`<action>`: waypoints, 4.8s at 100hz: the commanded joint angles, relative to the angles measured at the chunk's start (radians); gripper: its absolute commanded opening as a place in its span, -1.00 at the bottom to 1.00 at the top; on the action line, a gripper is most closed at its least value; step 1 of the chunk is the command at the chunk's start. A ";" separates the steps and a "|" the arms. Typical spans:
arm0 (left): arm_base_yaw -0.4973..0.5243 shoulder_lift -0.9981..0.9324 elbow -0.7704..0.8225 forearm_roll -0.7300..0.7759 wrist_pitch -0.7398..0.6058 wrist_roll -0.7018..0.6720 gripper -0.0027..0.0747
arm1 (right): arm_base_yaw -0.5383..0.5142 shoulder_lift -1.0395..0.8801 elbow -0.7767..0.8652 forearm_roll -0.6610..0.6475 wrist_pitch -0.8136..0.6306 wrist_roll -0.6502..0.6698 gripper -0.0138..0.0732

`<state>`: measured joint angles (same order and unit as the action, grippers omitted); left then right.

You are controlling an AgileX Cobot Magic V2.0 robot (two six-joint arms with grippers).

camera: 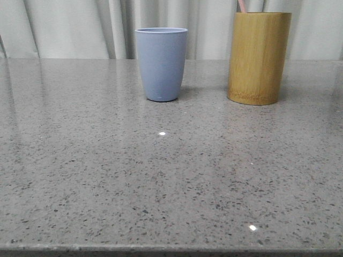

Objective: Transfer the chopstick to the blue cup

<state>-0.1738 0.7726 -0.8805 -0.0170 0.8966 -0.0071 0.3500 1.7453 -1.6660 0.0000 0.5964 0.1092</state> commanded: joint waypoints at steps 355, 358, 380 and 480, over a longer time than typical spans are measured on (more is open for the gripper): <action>0.002 -0.005 -0.024 0.009 -0.054 -0.008 -0.29 | 0.086 -0.186 0.014 -0.079 -0.141 0.032 -0.18; 0.002 -0.005 -0.024 0.009 -0.054 -0.008 -0.29 | 0.070 -0.199 0.027 -0.079 -0.131 0.032 -0.18; 0.002 -0.005 -0.024 0.009 -0.054 -0.008 -0.29 | -0.041 -0.321 0.178 -0.079 -0.102 0.032 -0.18; 0.002 -0.013 -0.022 0.007 -0.075 -0.008 -0.60 | -0.142 -1.054 0.892 -0.106 -0.252 0.037 -0.44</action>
<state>-0.1738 0.7726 -0.8805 -0.0100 0.8966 -0.0071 0.2205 0.7458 -0.7875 -0.0828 0.4394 0.1457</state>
